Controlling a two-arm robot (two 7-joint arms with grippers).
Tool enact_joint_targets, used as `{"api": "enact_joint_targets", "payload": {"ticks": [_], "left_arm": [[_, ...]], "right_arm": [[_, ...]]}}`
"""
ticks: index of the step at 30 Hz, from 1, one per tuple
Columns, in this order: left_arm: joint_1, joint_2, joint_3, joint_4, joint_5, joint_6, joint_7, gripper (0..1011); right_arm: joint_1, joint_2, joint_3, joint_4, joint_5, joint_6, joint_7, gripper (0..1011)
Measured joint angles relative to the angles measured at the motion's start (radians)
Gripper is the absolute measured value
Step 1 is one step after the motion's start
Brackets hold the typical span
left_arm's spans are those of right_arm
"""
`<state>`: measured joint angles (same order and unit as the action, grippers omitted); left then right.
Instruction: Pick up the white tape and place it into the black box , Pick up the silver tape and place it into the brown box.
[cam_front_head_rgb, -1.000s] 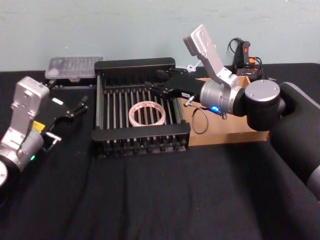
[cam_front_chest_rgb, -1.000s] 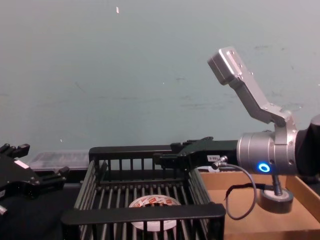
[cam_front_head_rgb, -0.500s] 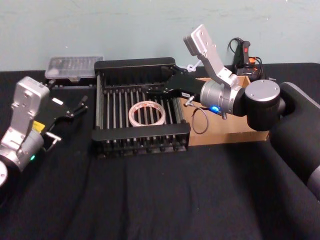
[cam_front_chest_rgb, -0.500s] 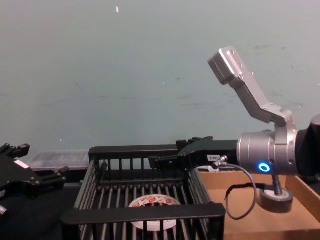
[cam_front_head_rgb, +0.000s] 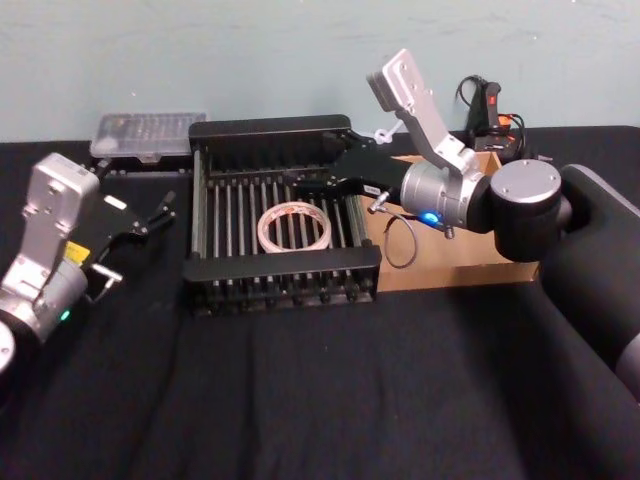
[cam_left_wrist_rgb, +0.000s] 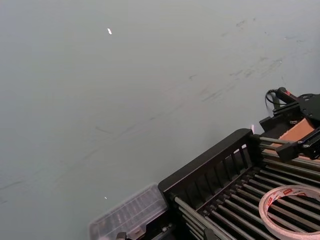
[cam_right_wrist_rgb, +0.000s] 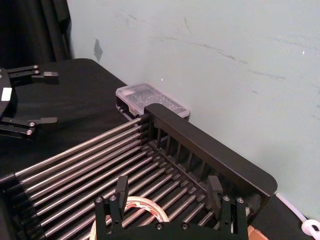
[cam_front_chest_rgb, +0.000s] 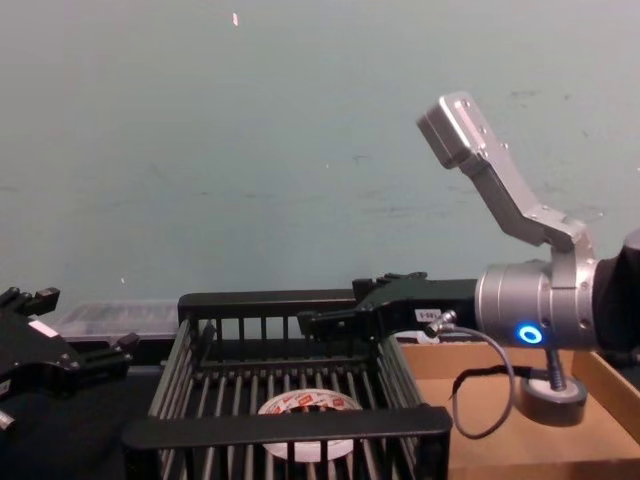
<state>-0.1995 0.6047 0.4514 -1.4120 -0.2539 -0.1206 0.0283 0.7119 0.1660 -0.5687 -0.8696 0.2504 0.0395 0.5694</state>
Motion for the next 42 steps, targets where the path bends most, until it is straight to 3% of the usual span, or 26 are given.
{"api": "enact_joint_targets", "payload": {"ticks": [6, 10, 15, 20, 24, 27, 35, 42], "left_arm": [[0.0, 0.0, 0.0, 0.0, 0.0, 0.0, 0.0, 1001], [0.0, 0.0, 0.0, 0.0, 0.0, 0.0, 0.0, 1001], [0.0, 0.0, 0.0, 0.0, 0.0, 0.0, 0.0, 1001], [0.0, 0.0, 0.0, 0.0, 0.0, 0.0, 0.0, 1001], [0.0, 0.0, 0.0, 0.0, 0.0, 0.0, 0.0, 1001], [0.0, 0.0, 0.0, 0.0, 0.0, 0.0, 0.0, 1001], [0.0, 0.0, 0.0, 0.0, 0.0, 0.0, 0.0, 1001], [0.0, 0.0, 0.0, 0.0, 0.0, 0.0, 0.0, 1001]], "right_arm": [[-0.024, 0.021, 0.016, -0.059, 0.006, 0.011, 0.005, 1002], [-0.064, 0.058, 0.038, -0.155, 0.021, 0.028, -0.005, 1000], [-0.1, 0.09, 0.06, -0.229, 0.034, 0.037, -0.021, 1002], [-0.18, 0.147, 0.106, -0.356, 0.052, 0.038, -0.074, 1002], [-0.227, 0.172, 0.133, -0.415, 0.055, 0.029, -0.111, 1002], [-0.295, 0.201, 0.171, -0.485, 0.056, 0.019, -0.156, 1000], [-0.421, 0.229, 0.248, -0.567, 0.033, -0.015, -0.257, 1002], [-0.493, 0.225, 0.295, -0.581, -0.004, -0.056, -0.329, 1002]]}}
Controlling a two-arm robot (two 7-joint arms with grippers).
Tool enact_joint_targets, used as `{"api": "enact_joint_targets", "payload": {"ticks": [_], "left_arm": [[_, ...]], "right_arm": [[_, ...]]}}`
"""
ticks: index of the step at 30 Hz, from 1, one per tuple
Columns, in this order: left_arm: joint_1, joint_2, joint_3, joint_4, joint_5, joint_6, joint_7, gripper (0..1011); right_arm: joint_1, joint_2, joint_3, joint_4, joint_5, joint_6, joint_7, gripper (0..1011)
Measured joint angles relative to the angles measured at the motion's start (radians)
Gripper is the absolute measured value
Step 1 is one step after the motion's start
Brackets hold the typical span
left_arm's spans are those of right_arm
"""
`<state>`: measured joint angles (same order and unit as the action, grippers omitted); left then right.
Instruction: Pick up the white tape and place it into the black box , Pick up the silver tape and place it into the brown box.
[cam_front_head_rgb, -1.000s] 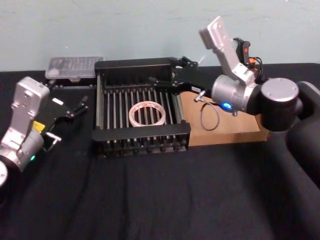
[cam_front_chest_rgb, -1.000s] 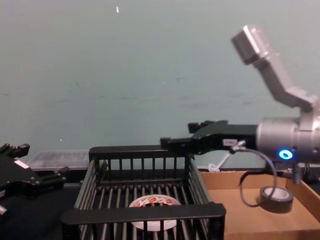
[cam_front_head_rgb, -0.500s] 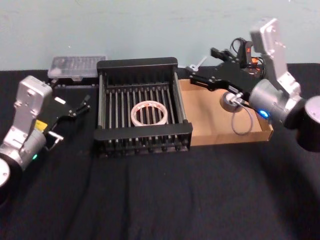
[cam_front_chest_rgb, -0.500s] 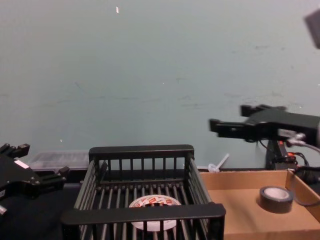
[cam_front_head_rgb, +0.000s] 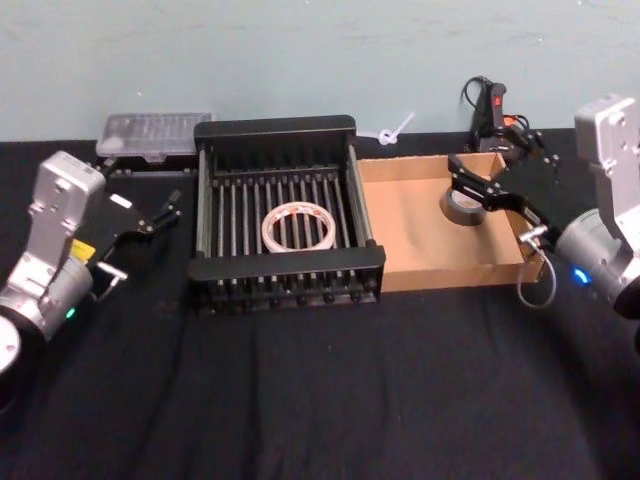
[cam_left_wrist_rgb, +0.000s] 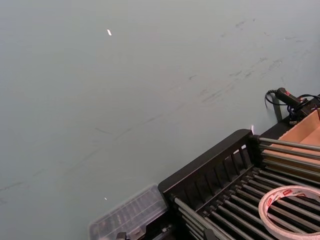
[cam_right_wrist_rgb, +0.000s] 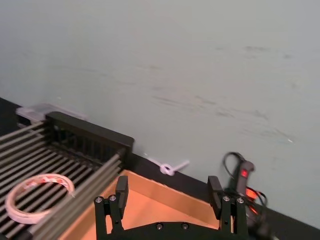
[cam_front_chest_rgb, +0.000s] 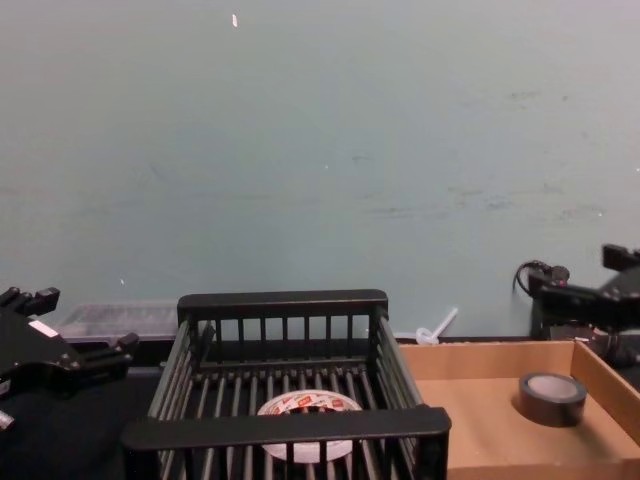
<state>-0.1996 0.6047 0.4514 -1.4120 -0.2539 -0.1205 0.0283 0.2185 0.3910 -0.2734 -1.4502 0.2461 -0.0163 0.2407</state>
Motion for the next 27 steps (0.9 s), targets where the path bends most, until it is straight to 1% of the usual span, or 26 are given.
{"api": "enact_joint_targets", "payload": {"ticks": [3, 8, 17, 27], "left_arm": [[0.0, 0.0, 0.0, 0.0, 0.0, 0.0, 0.0, 1001], [0.0, 0.0, 0.0, 0.0, 0.0, 0.0, 0.0, 1002], [0.0, 0.0, 0.0, 0.0, 0.0, 0.0, 0.0, 1002], [0.0, 0.0, 0.0, 0.0, 0.0, 0.0, 0.0, 1001]], "right_arm": [[-0.013, -0.004, 0.009, 0.006, -0.01, -0.01, -0.012, 1002], [-0.034, -0.017, 0.027, 0.04, -0.025, -0.017, -0.025, 1002], [-0.032, -0.037, 0.041, 0.086, -0.04, -0.007, -0.021, 1002], [-0.03, -0.038, 0.042, 0.088, -0.042, -0.003, -0.018, 1002]]}}
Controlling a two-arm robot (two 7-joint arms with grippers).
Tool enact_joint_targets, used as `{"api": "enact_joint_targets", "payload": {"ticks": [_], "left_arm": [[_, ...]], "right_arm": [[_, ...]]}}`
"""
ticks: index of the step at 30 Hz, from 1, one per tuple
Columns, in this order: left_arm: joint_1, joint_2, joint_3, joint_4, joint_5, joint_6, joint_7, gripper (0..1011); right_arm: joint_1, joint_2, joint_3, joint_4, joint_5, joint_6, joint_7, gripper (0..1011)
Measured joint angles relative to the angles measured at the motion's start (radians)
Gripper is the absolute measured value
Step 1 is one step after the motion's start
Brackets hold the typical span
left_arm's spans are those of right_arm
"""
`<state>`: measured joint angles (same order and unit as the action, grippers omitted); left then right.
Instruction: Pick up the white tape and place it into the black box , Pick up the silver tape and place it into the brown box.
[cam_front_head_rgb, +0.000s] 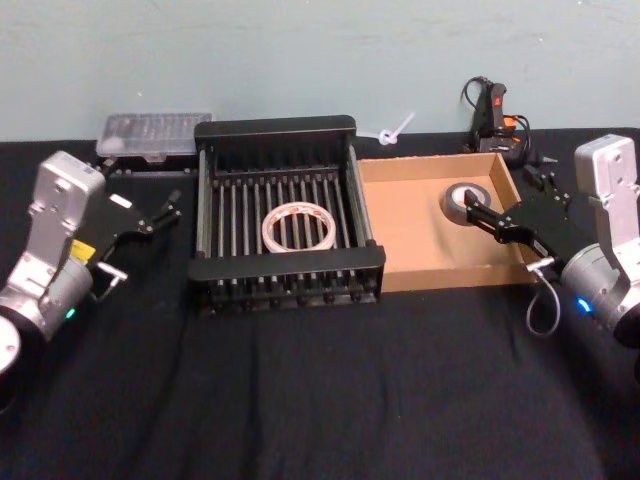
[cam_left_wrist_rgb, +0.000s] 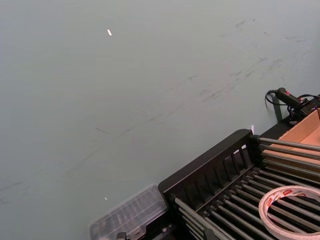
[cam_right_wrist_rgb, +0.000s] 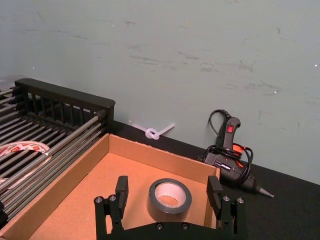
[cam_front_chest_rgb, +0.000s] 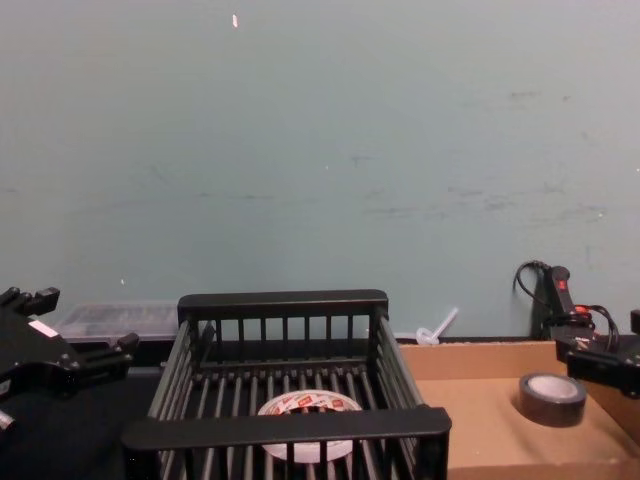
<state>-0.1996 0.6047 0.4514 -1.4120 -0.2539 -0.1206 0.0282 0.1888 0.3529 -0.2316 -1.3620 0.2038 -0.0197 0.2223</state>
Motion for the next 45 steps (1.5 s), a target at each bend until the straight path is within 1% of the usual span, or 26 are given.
{"api": "enact_joint_targets", "payload": {"ticks": [45], "left_arm": [[0.0, 0.0, 0.0, 0.0, 0.0, 0.0, 0.0, 1001]], "right_arm": [[-0.002, 0.003, -0.002, -0.005, 0.003, -0.002, -0.001, 1002]]}}
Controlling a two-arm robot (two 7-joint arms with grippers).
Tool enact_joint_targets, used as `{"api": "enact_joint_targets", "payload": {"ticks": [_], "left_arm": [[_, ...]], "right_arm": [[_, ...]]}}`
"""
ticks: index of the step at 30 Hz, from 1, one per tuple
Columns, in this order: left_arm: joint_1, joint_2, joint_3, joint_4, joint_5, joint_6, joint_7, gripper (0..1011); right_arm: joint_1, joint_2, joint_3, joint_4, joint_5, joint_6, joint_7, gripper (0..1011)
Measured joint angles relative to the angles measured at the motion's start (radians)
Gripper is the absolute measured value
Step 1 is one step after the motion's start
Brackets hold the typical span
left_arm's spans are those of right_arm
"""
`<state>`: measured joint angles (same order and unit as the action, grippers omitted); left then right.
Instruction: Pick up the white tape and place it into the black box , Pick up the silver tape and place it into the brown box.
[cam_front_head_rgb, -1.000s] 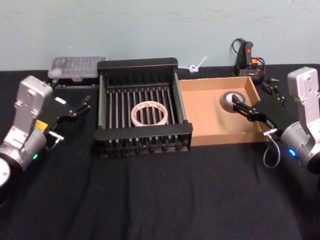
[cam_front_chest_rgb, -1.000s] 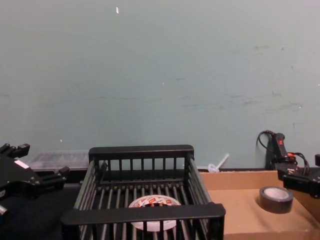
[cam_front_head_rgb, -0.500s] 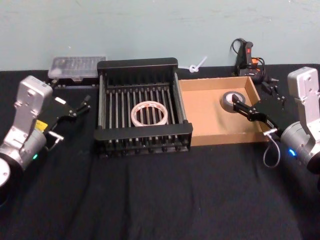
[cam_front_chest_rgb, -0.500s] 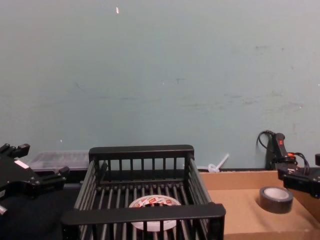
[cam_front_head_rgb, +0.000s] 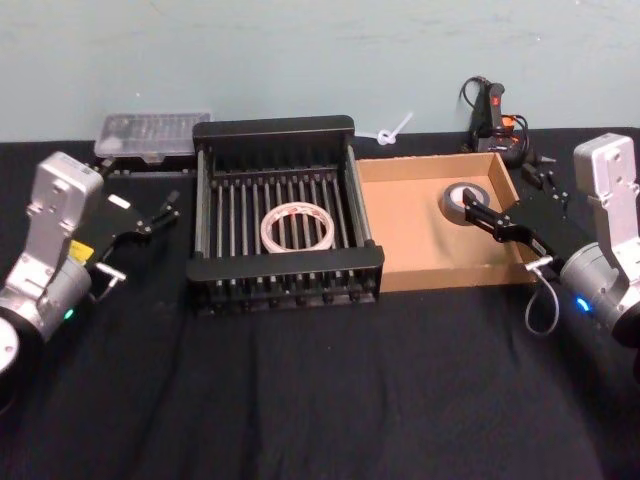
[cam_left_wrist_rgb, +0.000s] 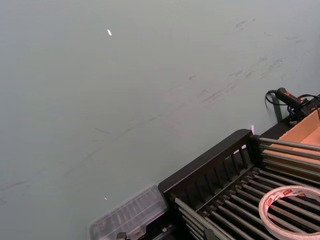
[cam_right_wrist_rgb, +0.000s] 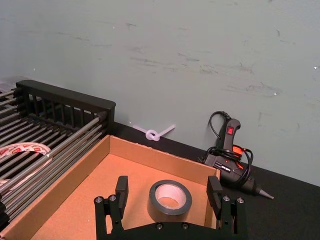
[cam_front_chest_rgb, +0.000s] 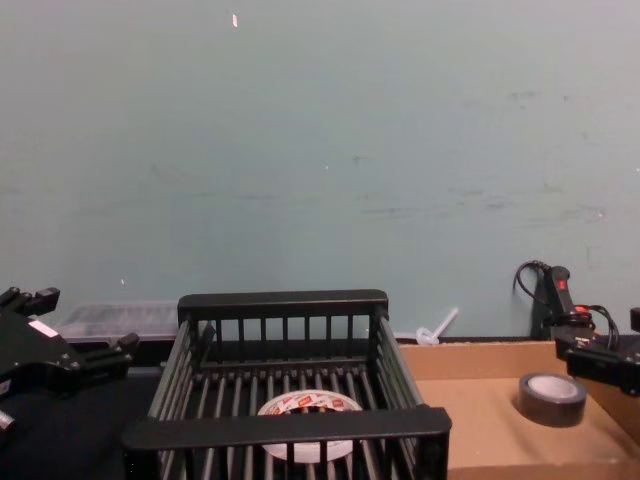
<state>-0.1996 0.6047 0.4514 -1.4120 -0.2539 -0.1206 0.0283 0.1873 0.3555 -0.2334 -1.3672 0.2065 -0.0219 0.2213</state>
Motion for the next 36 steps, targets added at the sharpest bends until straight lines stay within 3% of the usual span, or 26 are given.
{"api": "enact_joint_targets", "payload": {"ticks": [36], "left_arm": [[0.0, 0.0, 0.0, 0.0, 0.0, 0.0, 0.0, 1001]], "right_arm": [[0.0, 0.0, 0.0, 0.0, 0.0, 0.0, 0.0, 1002]]}}
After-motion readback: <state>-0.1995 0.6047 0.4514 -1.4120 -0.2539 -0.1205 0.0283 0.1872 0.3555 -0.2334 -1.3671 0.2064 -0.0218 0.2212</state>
